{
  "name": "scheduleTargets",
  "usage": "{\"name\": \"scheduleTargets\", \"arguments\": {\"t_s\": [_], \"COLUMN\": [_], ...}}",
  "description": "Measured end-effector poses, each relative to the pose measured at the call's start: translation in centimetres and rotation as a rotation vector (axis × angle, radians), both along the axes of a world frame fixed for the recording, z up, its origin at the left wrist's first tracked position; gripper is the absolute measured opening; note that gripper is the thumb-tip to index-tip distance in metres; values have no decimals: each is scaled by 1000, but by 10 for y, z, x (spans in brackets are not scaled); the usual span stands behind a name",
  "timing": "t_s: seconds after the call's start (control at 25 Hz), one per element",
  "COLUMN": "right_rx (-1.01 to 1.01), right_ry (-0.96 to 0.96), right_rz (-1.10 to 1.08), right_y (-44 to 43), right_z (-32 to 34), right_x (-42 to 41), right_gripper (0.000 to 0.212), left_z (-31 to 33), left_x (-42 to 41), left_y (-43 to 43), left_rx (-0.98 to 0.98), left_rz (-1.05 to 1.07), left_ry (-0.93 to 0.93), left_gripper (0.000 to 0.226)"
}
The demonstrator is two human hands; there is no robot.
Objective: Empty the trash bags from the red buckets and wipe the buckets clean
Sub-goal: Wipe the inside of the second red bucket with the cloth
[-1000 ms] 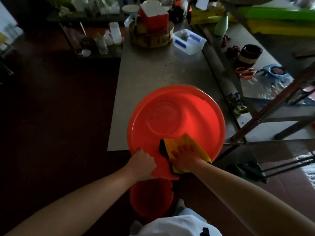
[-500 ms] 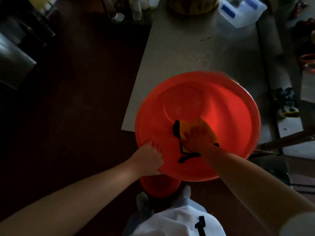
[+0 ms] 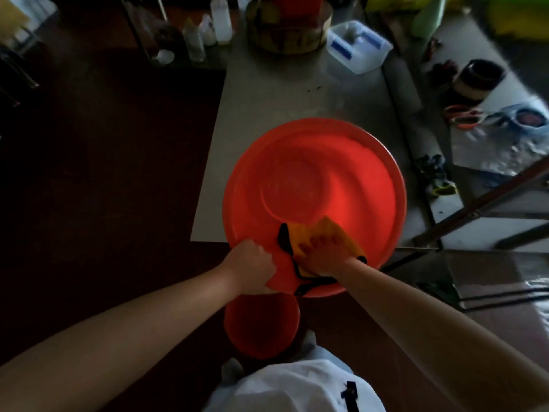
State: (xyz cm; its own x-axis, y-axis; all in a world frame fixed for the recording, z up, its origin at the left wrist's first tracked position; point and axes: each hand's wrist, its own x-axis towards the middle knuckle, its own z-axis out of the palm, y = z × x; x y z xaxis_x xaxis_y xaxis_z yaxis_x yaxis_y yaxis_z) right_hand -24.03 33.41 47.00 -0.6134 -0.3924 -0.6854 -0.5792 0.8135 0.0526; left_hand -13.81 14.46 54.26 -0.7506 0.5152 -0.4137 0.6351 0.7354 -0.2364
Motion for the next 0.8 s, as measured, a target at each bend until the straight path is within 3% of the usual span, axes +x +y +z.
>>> {"name": "scheduleTargets", "arguments": {"t_s": [0.16, 0.36, 0.6, 0.72, 0.8], "right_rx": [-52, -62, -10, 38, 34], "right_ry": [-16, 134, 220, 207, 248], "right_rz": [-48, -46, 54, 191, 264], "right_y": [7, 29, 28, 14, 3], "right_z": [39, 62, 73, 71, 62], "right_x": [42, 79, 72, 73, 69], "right_gripper": [67, 68, 118, 100, 88], "left_z": [18, 25, 49, 61, 53], "left_x": [-1, 8, 11, 0, -8], "left_y": [6, -8, -46, -73, -85], "left_rx": [-47, -113, -269, -377, -140], "left_rz": [17, -15, -55, -191, 418], "left_ry": [-9, -6, 77, 167, 176], "left_gripper": [64, 64, 61, 55, 76]}}
